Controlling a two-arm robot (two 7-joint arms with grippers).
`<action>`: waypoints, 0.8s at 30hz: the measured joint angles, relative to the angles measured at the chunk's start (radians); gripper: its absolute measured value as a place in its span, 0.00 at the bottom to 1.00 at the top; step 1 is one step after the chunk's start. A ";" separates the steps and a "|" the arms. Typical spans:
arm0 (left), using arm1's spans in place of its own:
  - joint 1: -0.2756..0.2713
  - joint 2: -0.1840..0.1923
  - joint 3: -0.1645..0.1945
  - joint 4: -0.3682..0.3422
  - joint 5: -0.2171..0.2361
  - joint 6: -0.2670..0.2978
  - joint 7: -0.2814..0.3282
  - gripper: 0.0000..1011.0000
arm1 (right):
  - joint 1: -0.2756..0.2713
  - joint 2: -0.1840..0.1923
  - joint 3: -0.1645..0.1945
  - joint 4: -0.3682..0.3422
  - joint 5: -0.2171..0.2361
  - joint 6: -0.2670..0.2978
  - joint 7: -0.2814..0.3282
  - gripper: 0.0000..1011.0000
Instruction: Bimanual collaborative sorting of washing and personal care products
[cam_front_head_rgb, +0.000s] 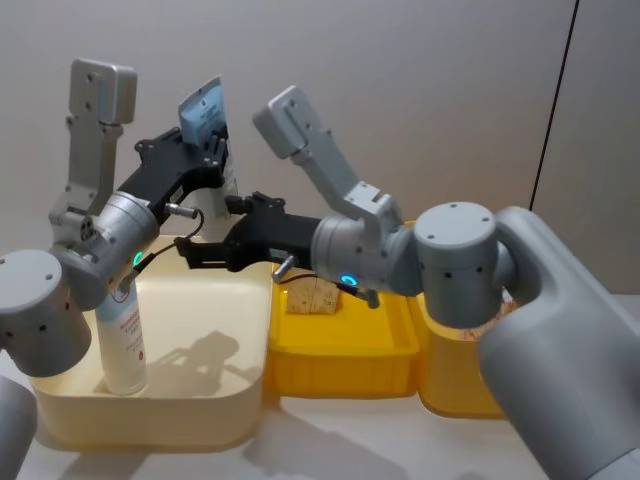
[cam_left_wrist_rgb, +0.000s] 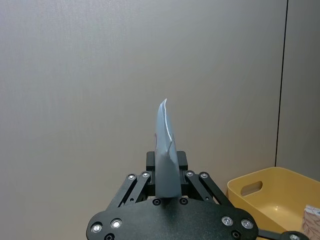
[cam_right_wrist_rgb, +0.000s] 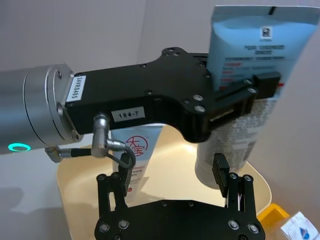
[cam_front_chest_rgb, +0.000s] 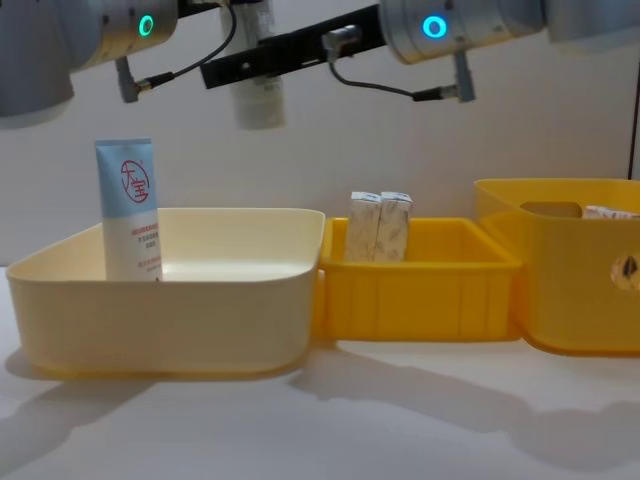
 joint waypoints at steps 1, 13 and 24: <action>0.001 0.000 0.000 -0.002 0.000 0.000 0.000 0.22 | 0.003 -0.004 -0.003 0.005 0.000 -0.001 0.000 0.99; 0.021 0.009 -0.009 -0.028 0.010 0.016 0.007 0.22 | 0.005 -0.025 -0.026 0.009 -0.019 -0.007 -0.064 0.99; 0.033 0.013 -0.015 -0.040 0.023 0.030 0.016 0.22 | -0.017 0.007 -0.039 -0.041 -0.032 0.005 -0.089 0.99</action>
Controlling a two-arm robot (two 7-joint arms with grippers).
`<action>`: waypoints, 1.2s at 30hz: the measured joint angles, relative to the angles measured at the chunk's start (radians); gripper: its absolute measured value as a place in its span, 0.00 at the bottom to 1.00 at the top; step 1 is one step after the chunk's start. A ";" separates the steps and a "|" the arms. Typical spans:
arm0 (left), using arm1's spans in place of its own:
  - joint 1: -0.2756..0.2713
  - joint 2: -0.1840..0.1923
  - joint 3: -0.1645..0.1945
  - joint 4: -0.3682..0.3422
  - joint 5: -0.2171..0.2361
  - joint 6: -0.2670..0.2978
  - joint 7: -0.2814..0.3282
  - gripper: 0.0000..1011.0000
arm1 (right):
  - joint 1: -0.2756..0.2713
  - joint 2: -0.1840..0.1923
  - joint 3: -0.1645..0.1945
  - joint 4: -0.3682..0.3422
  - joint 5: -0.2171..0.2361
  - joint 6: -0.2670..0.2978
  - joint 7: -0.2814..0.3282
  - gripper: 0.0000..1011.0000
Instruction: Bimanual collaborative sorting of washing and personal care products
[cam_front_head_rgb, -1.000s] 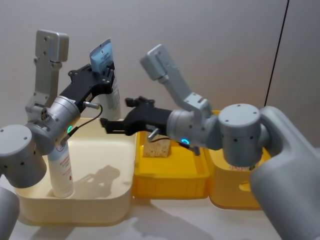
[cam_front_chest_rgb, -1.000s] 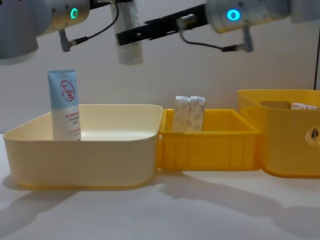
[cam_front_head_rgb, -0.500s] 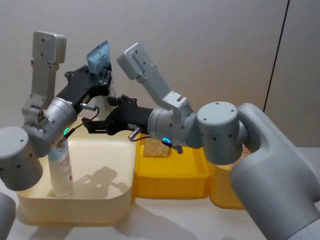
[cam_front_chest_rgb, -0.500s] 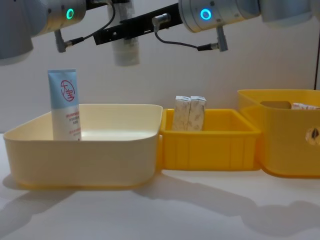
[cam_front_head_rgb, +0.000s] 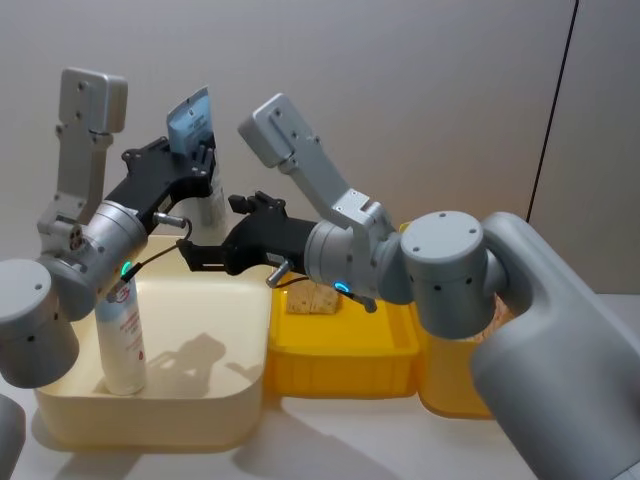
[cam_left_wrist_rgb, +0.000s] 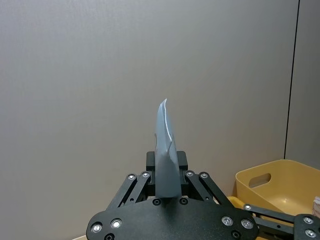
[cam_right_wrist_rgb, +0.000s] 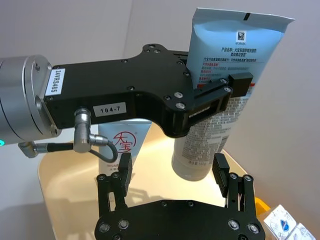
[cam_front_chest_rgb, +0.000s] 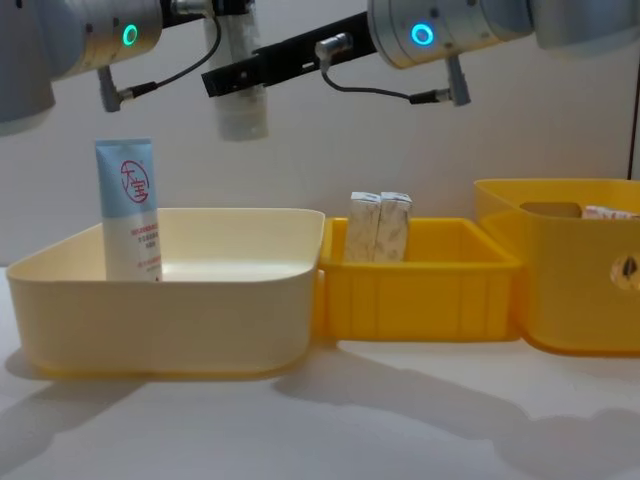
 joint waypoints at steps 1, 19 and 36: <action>0.000 0.000 0.000 0.000 0.001 0.000 0.000 0.22 | -0.001 0.001 -0.001 -0.002 0.000 0.001 -0.001 0.99; 0.004 -0.006 -0.003 -0.004 0.017 0.009 0.006 0.22 | -0.009 0.016 -0.011 -0.017 -0.007 0.011 -0.041 0.99; 0.017 -0.009 -0.004 -0.034 0.024 0.019 0.010 0.22 | 0.011 -0.029 -0.011 0.049 -0.029 -0.007 -0.092 0.99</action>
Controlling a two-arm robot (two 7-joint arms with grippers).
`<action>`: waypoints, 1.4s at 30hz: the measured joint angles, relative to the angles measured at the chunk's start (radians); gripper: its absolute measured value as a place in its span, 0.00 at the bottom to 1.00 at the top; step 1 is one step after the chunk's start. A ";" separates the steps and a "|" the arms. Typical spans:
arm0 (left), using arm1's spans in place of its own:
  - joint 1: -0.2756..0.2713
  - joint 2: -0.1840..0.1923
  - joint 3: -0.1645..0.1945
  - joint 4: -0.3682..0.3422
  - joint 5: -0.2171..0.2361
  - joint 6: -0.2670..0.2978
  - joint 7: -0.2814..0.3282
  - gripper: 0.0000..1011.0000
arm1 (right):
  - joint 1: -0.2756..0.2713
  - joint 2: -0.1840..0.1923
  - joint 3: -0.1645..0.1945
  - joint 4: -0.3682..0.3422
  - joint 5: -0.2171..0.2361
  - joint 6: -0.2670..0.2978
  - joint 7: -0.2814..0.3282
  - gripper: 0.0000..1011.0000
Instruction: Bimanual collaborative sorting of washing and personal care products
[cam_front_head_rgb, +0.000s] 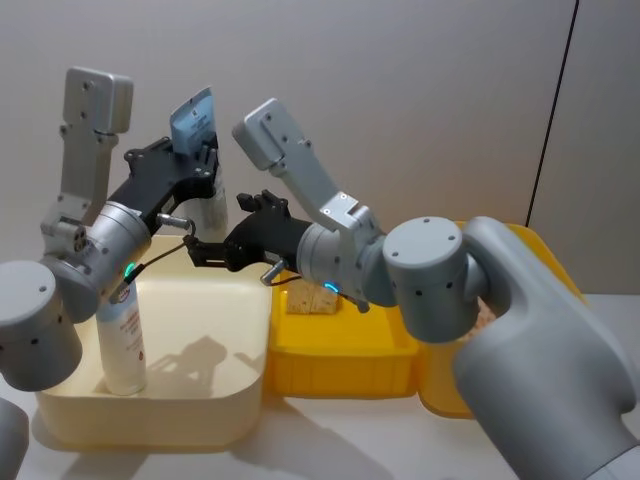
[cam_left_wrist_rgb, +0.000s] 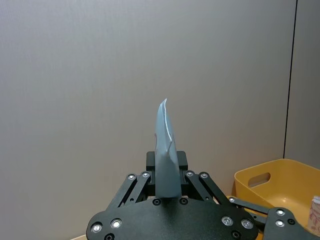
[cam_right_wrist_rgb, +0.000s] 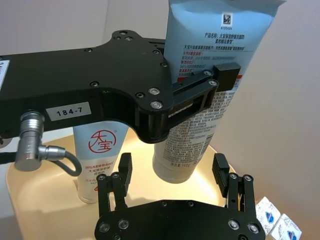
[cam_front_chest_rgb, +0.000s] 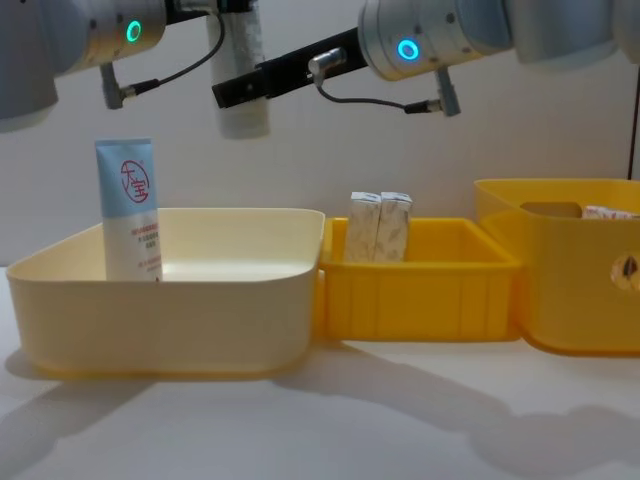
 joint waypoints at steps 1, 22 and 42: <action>0.000 0.000 0.000 -0.001 0.000 0.000 0.000 0.22 | 0.002 -0.003 0.000 0.005 -0.001 0.000 -0.001 0.99; -0.006 -0.002 0.017 -0.024 0.000 -0.001 -0.007 0.22 | 0.038 -0.067 0.012 0.106 -0.024 -0.022 -0.052 0.99; 0.002 -0.005 0.022 -0.034 -0.002 0.008 -0.005 0.22 | 0.061 -0.107 0.054 0.162 -0.030 -0.055 -0.100 0.99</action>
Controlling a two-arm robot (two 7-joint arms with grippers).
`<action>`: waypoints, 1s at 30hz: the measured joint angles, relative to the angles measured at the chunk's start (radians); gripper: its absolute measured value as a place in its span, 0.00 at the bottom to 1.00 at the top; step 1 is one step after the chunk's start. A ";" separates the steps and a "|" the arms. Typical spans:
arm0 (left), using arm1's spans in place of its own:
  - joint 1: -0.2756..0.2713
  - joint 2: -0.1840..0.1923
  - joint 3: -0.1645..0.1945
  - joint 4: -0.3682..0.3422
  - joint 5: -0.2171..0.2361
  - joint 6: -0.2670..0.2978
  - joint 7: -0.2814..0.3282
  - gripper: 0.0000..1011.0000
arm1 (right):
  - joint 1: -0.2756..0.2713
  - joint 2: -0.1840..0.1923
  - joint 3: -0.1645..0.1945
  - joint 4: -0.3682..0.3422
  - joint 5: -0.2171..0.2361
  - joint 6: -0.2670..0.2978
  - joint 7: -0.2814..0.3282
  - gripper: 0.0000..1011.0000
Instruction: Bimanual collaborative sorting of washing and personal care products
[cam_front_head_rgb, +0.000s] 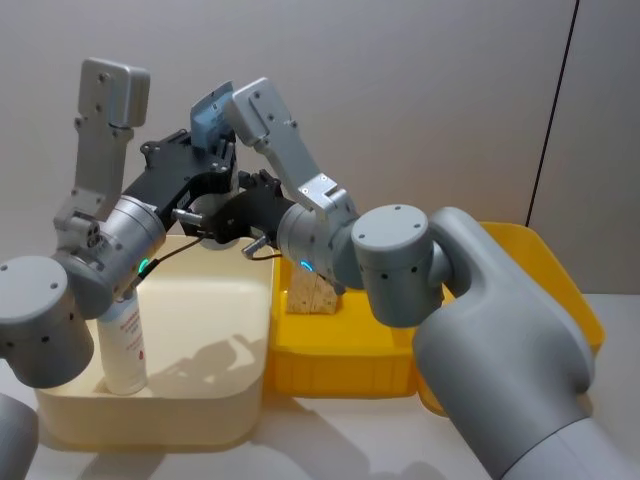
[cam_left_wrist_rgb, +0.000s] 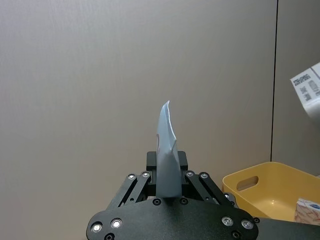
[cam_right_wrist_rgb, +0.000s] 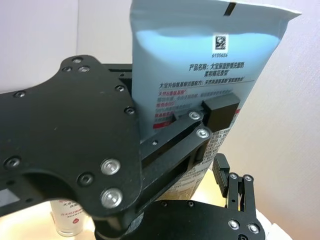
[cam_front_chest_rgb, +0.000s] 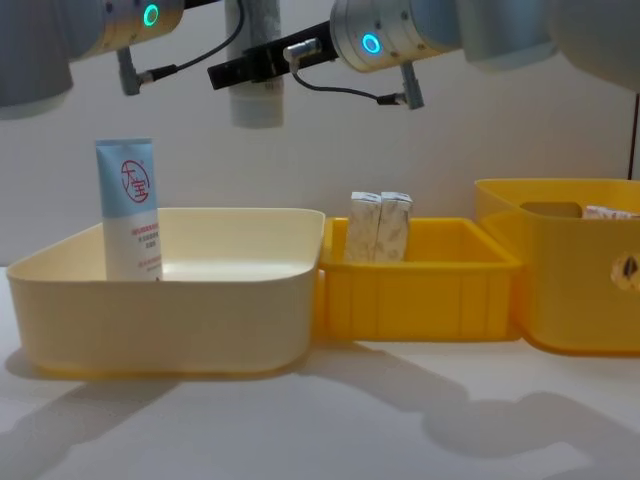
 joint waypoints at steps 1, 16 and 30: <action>0.000 0.000 0.000 0.000 0.000 0.000 0.000 0.22 | 0.001 -0.001 0.001 0.001 0.000 -0.001 -0.001 0.99; 0.006 0.000 -0.001 -0.005 -0.002 0.004 0.003 0.22 | 0.005 -0.012 0.012 0.015 0.000 -0.007 -0.008 0.68; 0.007 0.000 -0.001 -0.006 -0.002 0.005 0.004 0.22 | 0.006 -0.015 0.015 0.018 0.001 -0.009 -0.011 0.59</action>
